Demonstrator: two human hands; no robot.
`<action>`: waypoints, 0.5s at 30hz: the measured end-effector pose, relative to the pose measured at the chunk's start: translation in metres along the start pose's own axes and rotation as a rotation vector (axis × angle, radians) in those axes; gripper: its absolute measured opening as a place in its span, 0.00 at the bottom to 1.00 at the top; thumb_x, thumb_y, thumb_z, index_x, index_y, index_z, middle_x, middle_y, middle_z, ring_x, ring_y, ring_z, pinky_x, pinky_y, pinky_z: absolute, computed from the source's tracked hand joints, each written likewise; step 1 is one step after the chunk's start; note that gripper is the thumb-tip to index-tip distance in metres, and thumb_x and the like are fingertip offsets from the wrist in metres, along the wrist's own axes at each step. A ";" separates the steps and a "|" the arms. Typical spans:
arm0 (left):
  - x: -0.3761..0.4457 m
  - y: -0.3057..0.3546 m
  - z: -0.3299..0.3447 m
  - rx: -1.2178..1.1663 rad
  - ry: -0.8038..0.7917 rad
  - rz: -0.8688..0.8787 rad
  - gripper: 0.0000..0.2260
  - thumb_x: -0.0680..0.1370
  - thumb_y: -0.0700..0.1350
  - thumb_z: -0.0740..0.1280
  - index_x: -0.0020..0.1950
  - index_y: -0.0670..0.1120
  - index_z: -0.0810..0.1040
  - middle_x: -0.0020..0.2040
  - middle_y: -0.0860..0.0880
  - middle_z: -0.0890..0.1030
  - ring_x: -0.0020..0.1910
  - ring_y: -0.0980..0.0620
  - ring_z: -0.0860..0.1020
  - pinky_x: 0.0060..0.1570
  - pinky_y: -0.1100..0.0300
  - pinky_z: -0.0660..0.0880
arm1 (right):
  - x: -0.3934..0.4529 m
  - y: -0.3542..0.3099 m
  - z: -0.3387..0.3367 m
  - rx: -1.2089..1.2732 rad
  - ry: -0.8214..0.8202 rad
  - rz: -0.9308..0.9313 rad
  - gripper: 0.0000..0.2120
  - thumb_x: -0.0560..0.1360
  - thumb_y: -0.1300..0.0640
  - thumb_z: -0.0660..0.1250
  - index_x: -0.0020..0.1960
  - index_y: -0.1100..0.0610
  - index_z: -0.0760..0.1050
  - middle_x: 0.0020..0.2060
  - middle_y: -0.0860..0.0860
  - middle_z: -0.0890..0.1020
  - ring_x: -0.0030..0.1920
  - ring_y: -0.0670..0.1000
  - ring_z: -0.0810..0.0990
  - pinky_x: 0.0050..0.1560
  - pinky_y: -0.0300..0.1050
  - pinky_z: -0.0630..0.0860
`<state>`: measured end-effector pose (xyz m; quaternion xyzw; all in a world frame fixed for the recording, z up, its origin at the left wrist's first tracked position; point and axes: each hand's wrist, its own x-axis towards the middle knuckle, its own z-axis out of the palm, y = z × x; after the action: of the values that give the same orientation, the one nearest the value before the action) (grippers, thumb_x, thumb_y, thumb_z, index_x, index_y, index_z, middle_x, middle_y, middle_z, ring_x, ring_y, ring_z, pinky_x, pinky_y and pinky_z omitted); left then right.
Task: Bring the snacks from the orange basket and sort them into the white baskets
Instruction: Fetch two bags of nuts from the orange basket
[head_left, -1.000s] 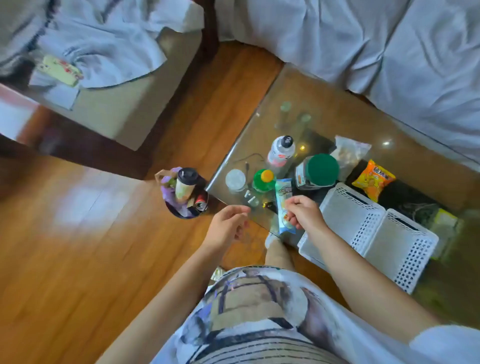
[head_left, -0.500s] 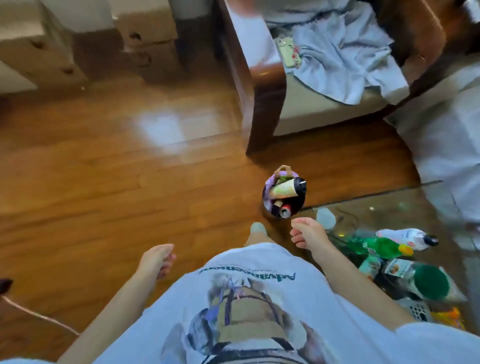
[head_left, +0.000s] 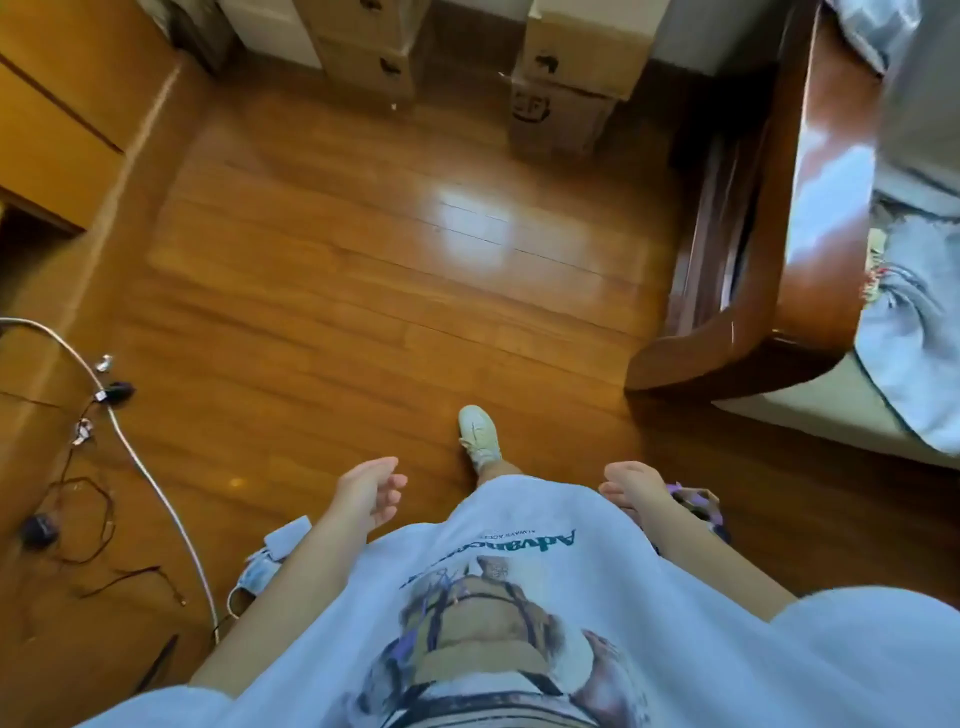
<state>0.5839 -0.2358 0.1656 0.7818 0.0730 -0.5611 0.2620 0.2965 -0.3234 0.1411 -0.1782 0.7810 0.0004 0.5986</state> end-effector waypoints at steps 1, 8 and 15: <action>0.001 0.016 0.001 -0.033 -0.013 0.018 0.05 0.79 0.43 0.62 0.53 0.45 0.75 0.37 0.48 0.78 0.32 0.54 0.71 0.33 0.63 0.71 | 0.002 -0.023 0.010 -0.056 0.033 -0.024 0.06 0.77 0.62 0.58 0.43 0.57 0.71 0.52 0.65 0.79 0.49 0.64 0.82 0.51 0.54 0.79; 0.021 0.079 -0.033 -0.188 0.058 0.059 0.06 0.80 0.40 0.60 0.54 0.46 0.75 0.36 0.48 0.77 0.23 0.59 0.74 0.21 0.69 0.69 | 0.012 -0.168 0.096 -0.339 -0.077 -0.157 0.07 0.77 0.61 0.60 0.54 0.59 0.72 0.30 0.54 0.71 0.26 0.47 0.67 0.24 0.36 0.62; 0.058 0.066 -0.111 -0.585 0.213 -0.276 0.05 0.79 0.43 0.61 0.47 0.43 0.74 0.37 0.47 0.75 0.32 0.53 0.69 0.32 0.62 0.66 | -0.011 -0.280 0.222 -0.603 -0.269 -0.375 0.09 0.79 0.60 0.57 0.41 0.54 0.70 0.31 0.52 0.75 0.30 0.49 0.74 0.34 0.40 0.69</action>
<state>0.7247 -0.2478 0.1595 0.7105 0.3627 -0.4618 0.3878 0.5850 -0.5353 0.1481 -0.4848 0.6138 0.1442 0.6061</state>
